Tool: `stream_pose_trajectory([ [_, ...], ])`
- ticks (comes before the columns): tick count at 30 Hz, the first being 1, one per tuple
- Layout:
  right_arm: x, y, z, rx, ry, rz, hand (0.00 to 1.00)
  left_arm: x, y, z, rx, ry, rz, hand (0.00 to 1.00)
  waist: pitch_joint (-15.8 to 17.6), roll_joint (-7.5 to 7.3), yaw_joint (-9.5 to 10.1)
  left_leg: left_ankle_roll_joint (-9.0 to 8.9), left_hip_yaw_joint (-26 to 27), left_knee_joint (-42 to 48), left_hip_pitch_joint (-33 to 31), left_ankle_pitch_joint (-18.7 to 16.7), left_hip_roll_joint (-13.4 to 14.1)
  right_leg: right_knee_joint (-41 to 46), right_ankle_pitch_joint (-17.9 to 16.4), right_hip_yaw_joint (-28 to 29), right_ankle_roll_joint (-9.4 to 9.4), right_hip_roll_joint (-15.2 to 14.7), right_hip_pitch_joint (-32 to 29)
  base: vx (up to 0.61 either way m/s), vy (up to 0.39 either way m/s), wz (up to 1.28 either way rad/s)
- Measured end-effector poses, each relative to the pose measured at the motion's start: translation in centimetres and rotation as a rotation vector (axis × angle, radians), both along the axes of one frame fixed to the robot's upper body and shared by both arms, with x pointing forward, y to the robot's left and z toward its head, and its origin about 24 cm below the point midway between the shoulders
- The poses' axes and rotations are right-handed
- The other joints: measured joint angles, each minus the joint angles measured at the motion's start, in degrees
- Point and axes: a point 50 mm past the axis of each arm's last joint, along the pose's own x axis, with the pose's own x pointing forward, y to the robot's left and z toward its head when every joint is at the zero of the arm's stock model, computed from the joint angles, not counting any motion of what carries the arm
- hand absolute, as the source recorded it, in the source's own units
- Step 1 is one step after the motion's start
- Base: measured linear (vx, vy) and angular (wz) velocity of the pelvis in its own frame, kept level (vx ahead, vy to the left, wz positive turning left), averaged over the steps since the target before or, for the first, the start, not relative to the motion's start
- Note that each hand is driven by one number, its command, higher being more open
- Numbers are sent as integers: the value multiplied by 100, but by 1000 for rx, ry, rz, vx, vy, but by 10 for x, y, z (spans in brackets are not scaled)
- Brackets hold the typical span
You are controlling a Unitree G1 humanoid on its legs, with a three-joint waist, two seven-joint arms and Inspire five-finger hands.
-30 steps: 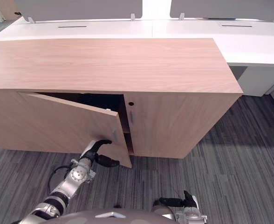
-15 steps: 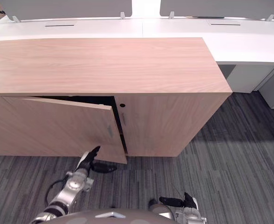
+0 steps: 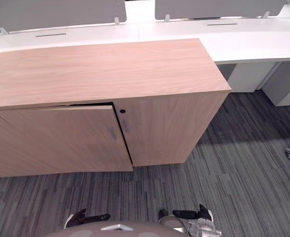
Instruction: Walk over to the cabinet, pick up the folder, carry it to the office cabinet, place the folder inside the office cabinet, then close the office cabinet door
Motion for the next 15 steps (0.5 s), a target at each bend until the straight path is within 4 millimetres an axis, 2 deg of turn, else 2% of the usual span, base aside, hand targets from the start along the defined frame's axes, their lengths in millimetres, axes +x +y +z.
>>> stream_pose_trajectory([
  [15,1,2,-1,21,13,6,100,1,-3,-1,-18,-3,19,100,-26,-50,68,32,-239,-124,51,21,-72,-185,54,-169,25,-50,115,14,11,3],
])
